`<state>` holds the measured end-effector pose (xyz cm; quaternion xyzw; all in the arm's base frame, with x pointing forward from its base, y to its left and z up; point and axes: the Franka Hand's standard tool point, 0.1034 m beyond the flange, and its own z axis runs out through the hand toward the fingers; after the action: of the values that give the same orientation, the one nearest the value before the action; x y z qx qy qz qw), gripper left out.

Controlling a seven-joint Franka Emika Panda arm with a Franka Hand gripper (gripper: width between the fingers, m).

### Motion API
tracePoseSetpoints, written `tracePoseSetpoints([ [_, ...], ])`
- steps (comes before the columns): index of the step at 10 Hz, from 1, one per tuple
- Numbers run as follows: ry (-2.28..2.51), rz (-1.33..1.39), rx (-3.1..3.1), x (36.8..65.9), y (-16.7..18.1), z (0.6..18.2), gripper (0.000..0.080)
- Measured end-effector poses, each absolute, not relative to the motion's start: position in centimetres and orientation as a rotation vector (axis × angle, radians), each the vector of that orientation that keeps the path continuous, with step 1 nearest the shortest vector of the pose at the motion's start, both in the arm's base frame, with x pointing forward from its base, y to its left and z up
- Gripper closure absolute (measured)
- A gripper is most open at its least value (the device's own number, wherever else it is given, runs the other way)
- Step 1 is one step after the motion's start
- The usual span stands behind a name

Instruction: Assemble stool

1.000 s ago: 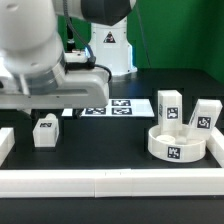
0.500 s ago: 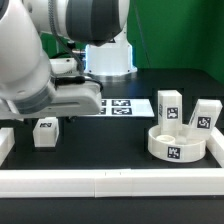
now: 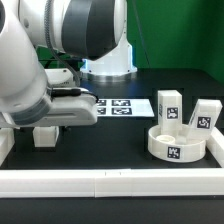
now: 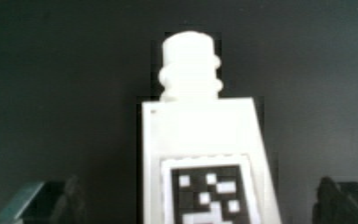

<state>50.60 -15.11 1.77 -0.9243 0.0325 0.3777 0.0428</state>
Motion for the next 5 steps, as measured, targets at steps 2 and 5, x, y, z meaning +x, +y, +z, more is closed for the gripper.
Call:
tracePoseSetpoints([
  [2,0.098,1.156,-2.827,50.64,-14.93,1.76,0.0150],
  [5,0.096,1.157,-2.827,50.62,-14.85,1.58,0.0150],
])
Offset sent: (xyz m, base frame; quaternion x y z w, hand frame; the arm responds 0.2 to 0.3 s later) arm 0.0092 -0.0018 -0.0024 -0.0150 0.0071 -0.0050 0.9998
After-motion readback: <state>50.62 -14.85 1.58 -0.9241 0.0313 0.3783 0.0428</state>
